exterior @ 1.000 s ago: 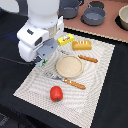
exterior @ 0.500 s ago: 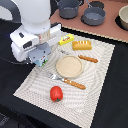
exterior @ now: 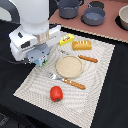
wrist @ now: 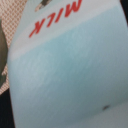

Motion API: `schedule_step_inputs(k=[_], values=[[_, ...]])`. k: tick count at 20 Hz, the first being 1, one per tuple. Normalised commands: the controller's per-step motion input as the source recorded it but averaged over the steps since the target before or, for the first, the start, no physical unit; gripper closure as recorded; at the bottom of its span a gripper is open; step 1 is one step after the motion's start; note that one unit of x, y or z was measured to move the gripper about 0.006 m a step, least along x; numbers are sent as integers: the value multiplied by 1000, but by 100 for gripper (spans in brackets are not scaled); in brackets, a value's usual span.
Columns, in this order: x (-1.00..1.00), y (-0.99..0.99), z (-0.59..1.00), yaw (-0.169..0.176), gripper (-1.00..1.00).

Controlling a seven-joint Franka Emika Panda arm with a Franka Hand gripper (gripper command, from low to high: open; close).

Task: Interact with the objects in diverse but meaningful ways.

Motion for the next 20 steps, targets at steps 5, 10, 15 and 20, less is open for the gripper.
schedule_step_inputs(k=[5,10,15,20], values=[[-415,165,-261,0,100],[-501,158,-354,21,100],[-411,-67,239,68,100],[-444,-378,842,84,100]])
